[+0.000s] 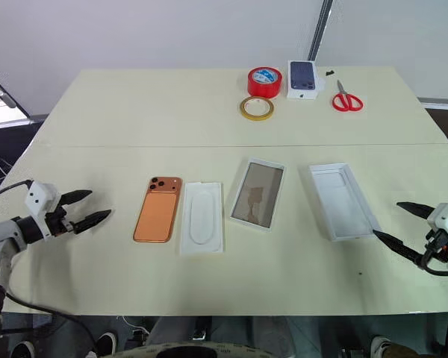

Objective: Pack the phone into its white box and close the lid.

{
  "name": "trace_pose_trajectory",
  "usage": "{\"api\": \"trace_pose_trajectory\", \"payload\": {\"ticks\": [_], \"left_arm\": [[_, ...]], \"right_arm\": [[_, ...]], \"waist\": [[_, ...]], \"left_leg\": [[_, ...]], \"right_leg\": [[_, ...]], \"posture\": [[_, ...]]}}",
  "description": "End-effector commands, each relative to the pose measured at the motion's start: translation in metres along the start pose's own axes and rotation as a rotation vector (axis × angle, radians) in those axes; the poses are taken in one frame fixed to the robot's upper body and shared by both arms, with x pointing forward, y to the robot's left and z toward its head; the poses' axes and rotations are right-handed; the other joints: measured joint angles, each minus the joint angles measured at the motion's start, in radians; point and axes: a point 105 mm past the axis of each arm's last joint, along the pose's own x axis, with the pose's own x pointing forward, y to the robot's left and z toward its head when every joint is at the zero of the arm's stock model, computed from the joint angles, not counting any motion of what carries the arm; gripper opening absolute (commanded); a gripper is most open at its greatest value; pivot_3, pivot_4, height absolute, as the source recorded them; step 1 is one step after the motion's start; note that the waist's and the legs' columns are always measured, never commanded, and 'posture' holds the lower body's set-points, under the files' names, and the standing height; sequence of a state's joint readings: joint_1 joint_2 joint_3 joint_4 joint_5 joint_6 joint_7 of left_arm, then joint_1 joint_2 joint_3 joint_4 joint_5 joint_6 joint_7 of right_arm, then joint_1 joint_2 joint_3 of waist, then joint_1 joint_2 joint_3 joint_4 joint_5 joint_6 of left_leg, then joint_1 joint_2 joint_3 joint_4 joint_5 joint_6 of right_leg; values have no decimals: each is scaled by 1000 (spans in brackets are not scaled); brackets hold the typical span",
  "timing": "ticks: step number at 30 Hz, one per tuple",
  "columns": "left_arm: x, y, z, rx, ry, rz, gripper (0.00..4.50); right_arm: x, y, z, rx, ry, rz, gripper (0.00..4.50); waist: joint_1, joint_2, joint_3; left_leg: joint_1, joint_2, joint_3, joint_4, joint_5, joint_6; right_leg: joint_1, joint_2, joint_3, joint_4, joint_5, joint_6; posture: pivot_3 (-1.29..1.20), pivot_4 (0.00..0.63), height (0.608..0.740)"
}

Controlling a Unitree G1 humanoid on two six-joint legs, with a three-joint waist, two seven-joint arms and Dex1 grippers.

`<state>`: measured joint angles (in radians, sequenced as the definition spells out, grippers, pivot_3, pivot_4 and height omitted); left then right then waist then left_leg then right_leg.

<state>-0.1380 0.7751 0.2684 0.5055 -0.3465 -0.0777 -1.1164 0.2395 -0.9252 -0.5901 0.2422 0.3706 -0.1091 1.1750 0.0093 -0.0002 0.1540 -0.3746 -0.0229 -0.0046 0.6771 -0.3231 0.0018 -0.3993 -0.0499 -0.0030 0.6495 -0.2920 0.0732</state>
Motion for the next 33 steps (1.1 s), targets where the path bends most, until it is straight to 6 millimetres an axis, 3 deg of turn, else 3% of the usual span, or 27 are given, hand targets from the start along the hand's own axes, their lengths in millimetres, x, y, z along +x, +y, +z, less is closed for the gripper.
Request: {"api": "trace_pose_trajectory", "payload": {"ticks": [1, 7, 11, 26, 30, 33], "left_arm": [[-8, 7, 17, 52, -52, 28, 4500], [-2, 7, 20, 45, -33, 24, 4500], [2, 3, 33, 84, -90, -19, 4500], [1, -12, 39, 89, -126, -140, 4500], [9, -16, 53, 83, -163, -120, 4500], [20, -31, 60, 18, -98, -127, 4500]], "right_arm": [[-10, -8, 7, -11, -20, -38, 4422], [-4, -3, 13, 3, -34, -4, 4422], [1, -2, 20, -19, -42, -1, 4422], [8, 0, 30, -31, -59, 18, 4422], [18, 7, 43, -55, -92, 60, 4422], [38, 26, 66, -100, -147, 149, 4422]], "waist": [[0, 0, 0], [1, 1, 0], [1, 1, 0], [0, 1, 0], [1, 1, 0], [-4, 1, 0]], "left_leg": [[0, 0, 0, 0, 0, 0], [0, 0, 0, 0, 0, 0], [0, 0, 0, 0, 0, 0], [0, 0, 0, -1, 0, 0], [0, 0, 0, -1, 0, 0], [0, 0, 0, 0, 0, 0]], "right_leg": [[0, 0, 0, 0, 0, 0], [0, 0, 0, 0, 0, 0], [0, 0, 0, 0, 0, 0], [0, 0, 0, 0, 0, 0], [0, 0, 0, 0, 0, 0], [0, 0, 0, 0, 0, 1]], "posture": [[0, 150, 740], [0, 150, 740], [0, 150, 740], [0, 150, 740], [0, 150, 740], [0, 150, 740]]}}
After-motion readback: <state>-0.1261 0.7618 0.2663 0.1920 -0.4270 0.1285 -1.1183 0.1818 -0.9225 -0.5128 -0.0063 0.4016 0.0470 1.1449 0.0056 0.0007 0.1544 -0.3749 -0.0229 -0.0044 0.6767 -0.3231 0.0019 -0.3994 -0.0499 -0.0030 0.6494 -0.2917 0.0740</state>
